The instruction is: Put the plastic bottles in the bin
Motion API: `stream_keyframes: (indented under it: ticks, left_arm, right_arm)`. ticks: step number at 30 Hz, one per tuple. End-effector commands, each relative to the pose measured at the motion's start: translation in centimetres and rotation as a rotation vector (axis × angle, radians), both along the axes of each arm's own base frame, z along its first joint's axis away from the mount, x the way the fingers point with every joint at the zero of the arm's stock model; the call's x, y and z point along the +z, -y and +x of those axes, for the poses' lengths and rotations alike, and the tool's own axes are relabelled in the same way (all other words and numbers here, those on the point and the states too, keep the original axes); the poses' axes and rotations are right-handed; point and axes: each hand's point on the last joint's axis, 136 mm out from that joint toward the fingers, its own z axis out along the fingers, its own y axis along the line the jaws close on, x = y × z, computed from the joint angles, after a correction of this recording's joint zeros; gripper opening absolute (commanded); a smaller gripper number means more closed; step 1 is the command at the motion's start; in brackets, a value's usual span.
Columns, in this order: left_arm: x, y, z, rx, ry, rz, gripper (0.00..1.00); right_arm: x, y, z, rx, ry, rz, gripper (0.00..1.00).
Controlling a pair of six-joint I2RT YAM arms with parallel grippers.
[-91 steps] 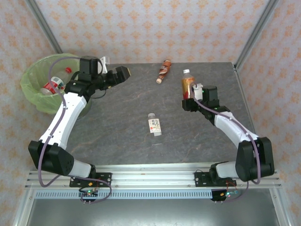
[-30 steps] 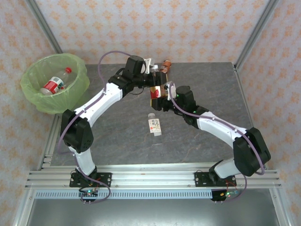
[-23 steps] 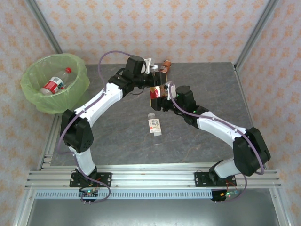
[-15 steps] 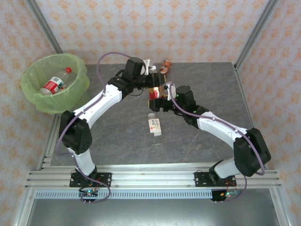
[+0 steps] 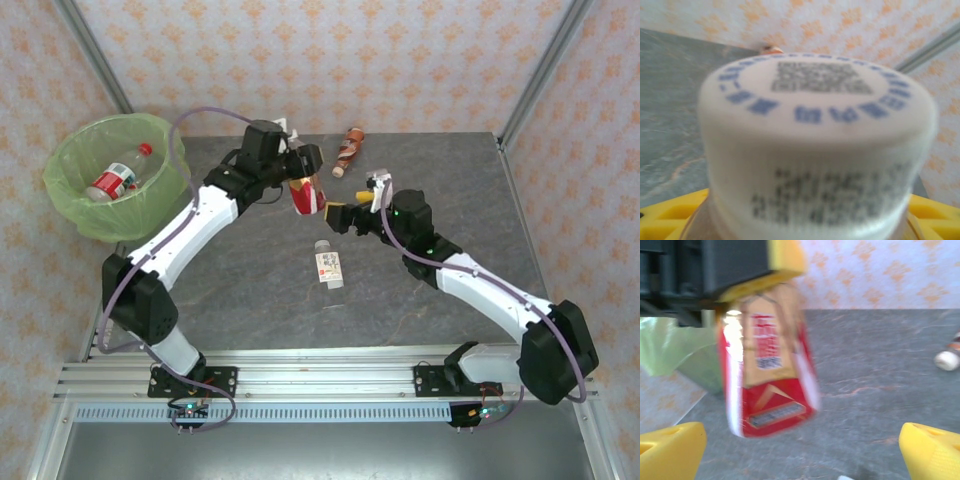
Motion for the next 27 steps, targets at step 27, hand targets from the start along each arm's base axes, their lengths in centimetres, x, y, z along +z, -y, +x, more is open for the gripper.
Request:
stream_keyframes:
  ticks: [27]
  left_arm:
    - [19.1, -32.9, -7.9, 1.000, 0.496, 0.230, 0.57]
  right_arm:
    - [-5.4, 9.8, 4.8, -0.633, -0.170, 0.040, 0.99]
